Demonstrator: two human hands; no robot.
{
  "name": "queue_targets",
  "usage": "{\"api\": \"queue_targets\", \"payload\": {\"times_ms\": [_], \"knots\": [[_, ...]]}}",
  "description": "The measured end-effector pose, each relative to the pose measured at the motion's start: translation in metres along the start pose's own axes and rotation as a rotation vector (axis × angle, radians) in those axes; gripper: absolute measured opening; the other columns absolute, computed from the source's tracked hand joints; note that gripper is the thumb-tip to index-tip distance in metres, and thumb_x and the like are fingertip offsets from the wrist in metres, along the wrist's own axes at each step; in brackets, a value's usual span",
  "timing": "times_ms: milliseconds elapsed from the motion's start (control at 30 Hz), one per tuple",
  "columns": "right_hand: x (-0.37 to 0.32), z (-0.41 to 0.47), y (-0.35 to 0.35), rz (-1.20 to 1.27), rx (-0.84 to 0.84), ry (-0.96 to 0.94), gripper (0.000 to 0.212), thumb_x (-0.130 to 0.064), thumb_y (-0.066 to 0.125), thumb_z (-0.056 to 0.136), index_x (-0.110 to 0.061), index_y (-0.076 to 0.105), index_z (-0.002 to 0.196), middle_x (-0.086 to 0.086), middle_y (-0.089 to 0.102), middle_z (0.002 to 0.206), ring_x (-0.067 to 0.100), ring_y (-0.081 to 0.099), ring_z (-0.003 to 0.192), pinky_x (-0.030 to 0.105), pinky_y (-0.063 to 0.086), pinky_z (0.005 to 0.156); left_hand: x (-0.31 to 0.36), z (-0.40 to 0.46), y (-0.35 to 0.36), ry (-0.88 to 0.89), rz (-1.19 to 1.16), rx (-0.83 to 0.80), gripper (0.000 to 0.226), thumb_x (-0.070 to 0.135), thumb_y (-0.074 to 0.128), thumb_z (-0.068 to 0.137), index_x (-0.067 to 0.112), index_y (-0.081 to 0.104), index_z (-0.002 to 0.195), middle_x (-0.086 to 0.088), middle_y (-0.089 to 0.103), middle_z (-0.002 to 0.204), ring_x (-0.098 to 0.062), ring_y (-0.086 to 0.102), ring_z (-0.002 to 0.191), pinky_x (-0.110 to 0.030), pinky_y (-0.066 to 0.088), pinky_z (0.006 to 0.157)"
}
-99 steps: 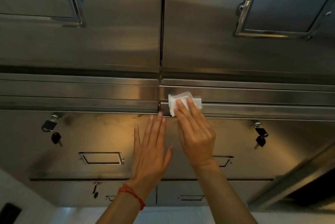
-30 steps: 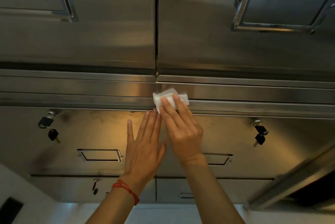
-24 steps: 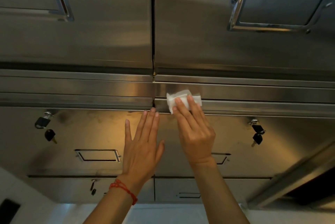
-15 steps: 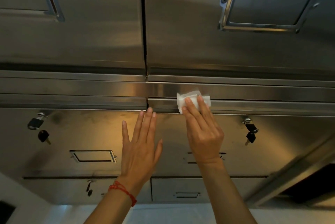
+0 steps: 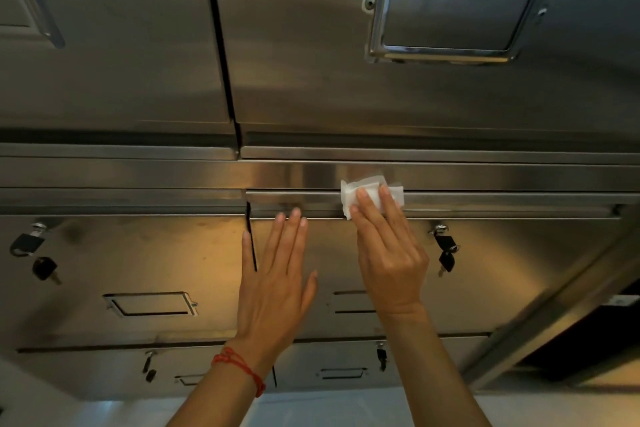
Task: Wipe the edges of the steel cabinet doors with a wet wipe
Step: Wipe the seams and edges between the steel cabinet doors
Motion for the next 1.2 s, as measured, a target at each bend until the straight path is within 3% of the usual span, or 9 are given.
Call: {"api": "queue_targets", "payload": {"times_ms": [233,500,867,1033,1200], "knots": [[0.022,-0.004,-0.009,-0.002,0.005,0.033,0.024,-0.004,0.070,0.081,-0.002,0.069,0.105,0.012,0.063,0.117,0.034,0.055,0.114,0.045,0.052,0.089,0.020,0.007,0.000,-0.002,0.007,-0.027,0.064,0.038,0.031,0.089,0.007,0.021,0.144,-0.010,0.024,0.151,-0.024,0.021,0.140,-0.058,0.018,0.110],[0.048,-0.009,-0.020,-0.027,0.012,0.063,0.023,-0.002,0.071,0.079,-0.001,0.071,0.102,0.013,0.065,0.115,0.036,0.057,0.112,0.046,0.055,0.081,0.043,0.013,0.002,0.017,0.035,-0.054,0.062,0.036,0.032,0.088,0.001,0.036,0.139,-0.014,0.033,0.147,-0.031,0.032,0.135,-0.065,0.030,0.101],[0.027,-0.004,-0.011,0.011,0.030,0.037,0.019,-0.010,0.057,0.090,-0.002,0.071,0.101,0.012,0.066,0.112,0.034,0.058,0.110,0.044,0.052,0.088,0.053,0.015,0.008,0.011,0.029,-0.030,0.062,0.035,0.034,0.087,0.003,0.035,0.141,-0.012,0.030,0.149,-0.024,0.022,0.139,-0.059,0.019,0.107],[0.046,-0.009,-0.018,0.002,0.032,0.063,0.019,-0.006,0.064,0.085,-0.002,0.070,0.102,0.012,0.065,0.114,0.035,0.057,0.112,0.045,0.054,0.086,0.053,0.016,0.008,0.003,0.040,-0.007,0.062,0.035,0.035,0.087,0.004,0.034,0.141,-0.010,0.028,0.150,-0.023,0.021,0.139,-0.058,0.017,0.107],[0.050,-0.011,-0.017,0.008,0.025,0.120,0.019,-0.007,0.059,0.087,0.000,0.071,0.100,0.014,0.065,0.112,0.038,0.057,0.111,0.047,0.053,0.085,0.054,0.015,0.009,-0.032,0.024,0.011,0.062,0.035,0.034,0.088,0.004,0.032,0.141,-0.012,0.031,0.149,-0.024,0.021,0.139,-0.057,0.015,0.108]]}}
Point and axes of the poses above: each hand's wrist, its own z-axis towards the middle knuckle, its own y-axis out of the palm, x = y × z, the point moved 10 cm from there along z, towards the middle knuckle
